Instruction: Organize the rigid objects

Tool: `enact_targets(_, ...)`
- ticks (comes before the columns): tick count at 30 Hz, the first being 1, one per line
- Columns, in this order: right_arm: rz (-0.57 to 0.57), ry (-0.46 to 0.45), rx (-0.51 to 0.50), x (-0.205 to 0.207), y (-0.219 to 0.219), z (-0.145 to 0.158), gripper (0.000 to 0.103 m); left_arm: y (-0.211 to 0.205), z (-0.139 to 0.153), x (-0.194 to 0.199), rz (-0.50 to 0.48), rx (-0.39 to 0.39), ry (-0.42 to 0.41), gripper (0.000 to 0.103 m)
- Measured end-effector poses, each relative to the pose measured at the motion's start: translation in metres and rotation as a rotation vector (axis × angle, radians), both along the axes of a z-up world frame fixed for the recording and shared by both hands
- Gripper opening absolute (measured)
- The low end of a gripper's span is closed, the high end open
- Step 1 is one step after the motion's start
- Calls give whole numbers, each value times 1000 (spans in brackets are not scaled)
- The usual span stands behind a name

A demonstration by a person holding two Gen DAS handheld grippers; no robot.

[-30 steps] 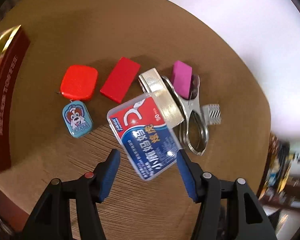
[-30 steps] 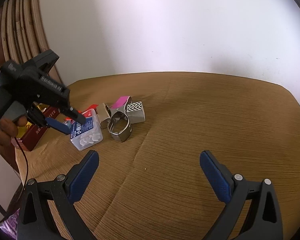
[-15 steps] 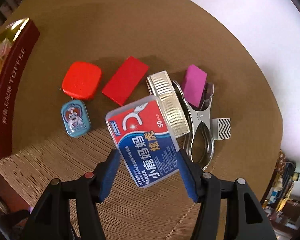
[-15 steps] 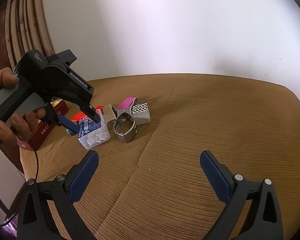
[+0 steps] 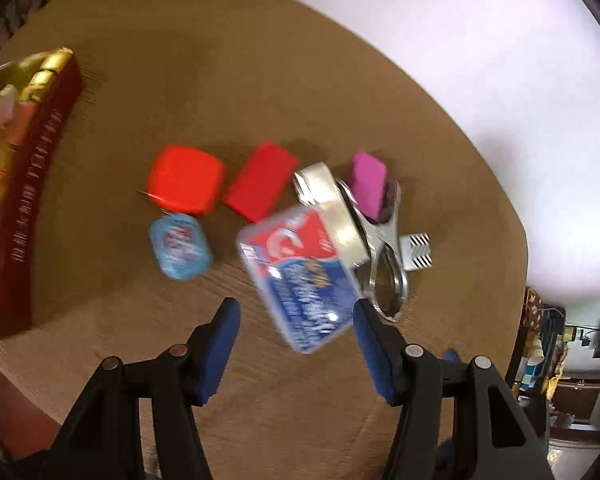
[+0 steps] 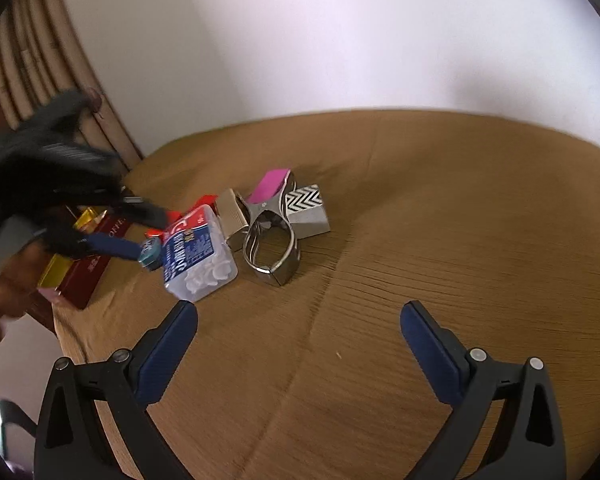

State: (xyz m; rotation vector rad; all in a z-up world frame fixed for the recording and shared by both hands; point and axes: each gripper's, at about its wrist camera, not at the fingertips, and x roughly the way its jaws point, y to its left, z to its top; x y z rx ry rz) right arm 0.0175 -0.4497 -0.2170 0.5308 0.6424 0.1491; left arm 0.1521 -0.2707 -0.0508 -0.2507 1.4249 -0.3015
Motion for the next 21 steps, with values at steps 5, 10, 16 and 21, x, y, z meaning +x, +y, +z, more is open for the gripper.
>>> enact_targets(5, -11, 49, -4, 39, 5, 2, 87, 59, 18, 19, 28, 72, -36, 60)
enact_targets(10, -50, 142, 41, 62, -3, -7, 47, 89, 5, 28, 40, 35, 28, 60)
enact_targets(16, -39, 176, 6, 73, 2, -7, 44, 76, 0, 24, -9, 74, -4, 60)
enact_targets(21, -28, 208, -45, 88, 8, -3, 22, 70, -6, 24, -37, 82, -9, 60)
